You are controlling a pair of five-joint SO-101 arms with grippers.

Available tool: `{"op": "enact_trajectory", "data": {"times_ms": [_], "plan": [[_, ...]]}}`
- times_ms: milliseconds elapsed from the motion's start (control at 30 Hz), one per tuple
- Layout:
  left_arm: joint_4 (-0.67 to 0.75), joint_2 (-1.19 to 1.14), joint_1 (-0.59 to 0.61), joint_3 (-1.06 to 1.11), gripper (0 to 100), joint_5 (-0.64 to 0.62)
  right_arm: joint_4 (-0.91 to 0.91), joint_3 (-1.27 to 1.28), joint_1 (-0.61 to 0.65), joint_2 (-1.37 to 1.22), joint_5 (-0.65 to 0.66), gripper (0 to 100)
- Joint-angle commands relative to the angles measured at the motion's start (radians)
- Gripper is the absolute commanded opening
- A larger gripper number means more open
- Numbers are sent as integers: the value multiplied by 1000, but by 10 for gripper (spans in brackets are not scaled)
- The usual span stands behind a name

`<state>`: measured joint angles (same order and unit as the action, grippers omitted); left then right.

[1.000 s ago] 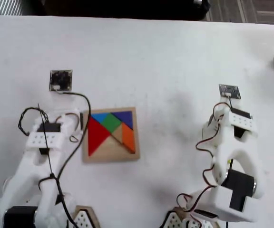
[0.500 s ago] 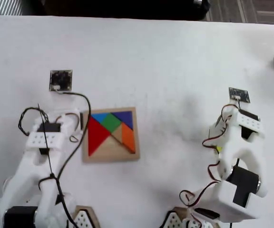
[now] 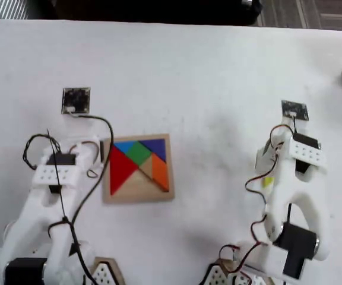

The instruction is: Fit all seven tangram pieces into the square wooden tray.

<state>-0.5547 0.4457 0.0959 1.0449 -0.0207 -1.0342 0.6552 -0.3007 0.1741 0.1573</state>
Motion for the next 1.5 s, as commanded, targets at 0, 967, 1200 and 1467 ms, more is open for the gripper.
{"op": "enact_trajectory", "data": {"times_ms": [0, 967, 1200, 1467], "plan": [[20, -1, -2, -34, 24, 14, -7, -35, 15, 76, -175, 233], [17, -1, -2, -34, 24, 14, -226, -534, -41, -558, -247, 219], [17, -1, -2, -32, 24, 14, -234, -532, -56, -556, -242, 219], [17, 1, -2, -28, 24, 14, -232, -531, -81, -536, -241, 218]]}}
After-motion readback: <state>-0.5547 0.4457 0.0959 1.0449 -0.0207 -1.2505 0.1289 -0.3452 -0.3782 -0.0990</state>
